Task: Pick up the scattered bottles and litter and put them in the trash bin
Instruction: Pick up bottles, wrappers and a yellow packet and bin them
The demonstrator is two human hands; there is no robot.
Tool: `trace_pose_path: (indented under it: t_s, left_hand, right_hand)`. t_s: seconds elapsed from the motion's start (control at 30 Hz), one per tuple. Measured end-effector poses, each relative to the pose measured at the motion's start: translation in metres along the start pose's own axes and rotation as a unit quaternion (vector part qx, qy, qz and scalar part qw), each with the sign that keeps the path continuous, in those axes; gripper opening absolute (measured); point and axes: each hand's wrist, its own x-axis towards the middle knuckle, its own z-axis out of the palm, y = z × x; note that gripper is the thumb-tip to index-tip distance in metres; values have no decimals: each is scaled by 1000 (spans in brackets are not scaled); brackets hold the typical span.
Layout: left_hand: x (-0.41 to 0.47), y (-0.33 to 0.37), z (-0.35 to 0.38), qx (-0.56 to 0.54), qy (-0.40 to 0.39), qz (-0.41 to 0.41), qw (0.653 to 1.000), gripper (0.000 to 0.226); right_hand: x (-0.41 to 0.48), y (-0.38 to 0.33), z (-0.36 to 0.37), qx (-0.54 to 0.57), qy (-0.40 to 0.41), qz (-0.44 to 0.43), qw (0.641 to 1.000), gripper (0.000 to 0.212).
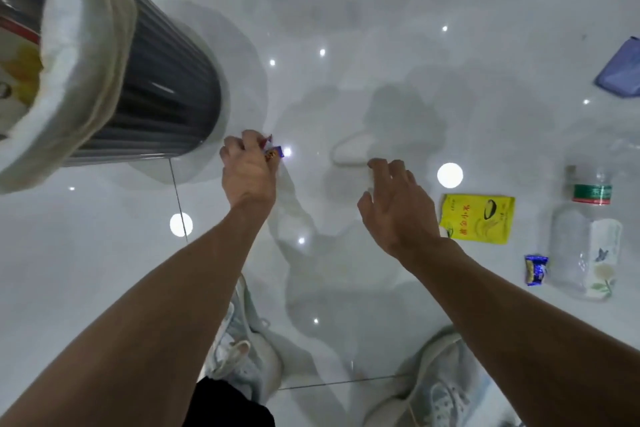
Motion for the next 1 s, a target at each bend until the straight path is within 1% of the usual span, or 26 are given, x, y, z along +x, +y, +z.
trace_pose_path:
  t_s: [0.07, 0.17, 0.27, 0.37, 0.43, 0.57, 0.63, 0.7, 0.77, 0.87, 0.93, 1.0]
  left_hand:
    - [-6, -2, 5, 3, -24, 26, 999, 26]
    - [-25, 8, 9, -32, -50, 73, 996, 22]
    - [-50, 33, 15, -86, -75, 101, 988, 16]
    - [-74, 62, 26, -64, -122, 142, 980, 8]
    - [-89, 77, 35, -54, -145, 149, 977, 12]
    - [-113, 95, 53, -72, -162, 146, 973, 14]
    - [-121, 100, 59, -78, -167, 163, 969, 15]
    - [-126, 103, 66, -75, -165, 182, 967, 16]
    - [-131, 101, 74, -68, -154, 196, 966, 14]
    - [-135, 97, 80, -45, -142, 212, 966, 17]
    - [-136, 97, 79, -50, -150, 200, 967, 17]
    - [-135, 101, 71, -64, -160, 172, 970, 16]
  right_hand:
    - [1, 3, 2, 2, 2, 3, 1000, 44]
    - [-2, 9, -1, 0, 5, 23, 1000, 43]
    - [-7, 28, -8, -51, -3, 49, 998, 47]
    - [-14, 61, -14, -94, -26, 95, 991, 54]
    - [-18, 83, -17, -104, -30, 114, 988, 58]
    - [-24, 125, -11, -105, -48, 121, 986, 69]
    - [-23, 137, -5, -103, -46, 121, 986, 69]
    - [-23, 145, 4, -132, -44, 128, 982, 70]
    - [-24, 148, 16, -188, -37, 132, 973, 73]
    - [-25, 153, 25, -247, -27, 124, 961, 70]
    - [-26, 156, 25, -234, -15, 108, 966, 61]
    - [-26, 154, 19, -190, 6, 99, 977, 54]
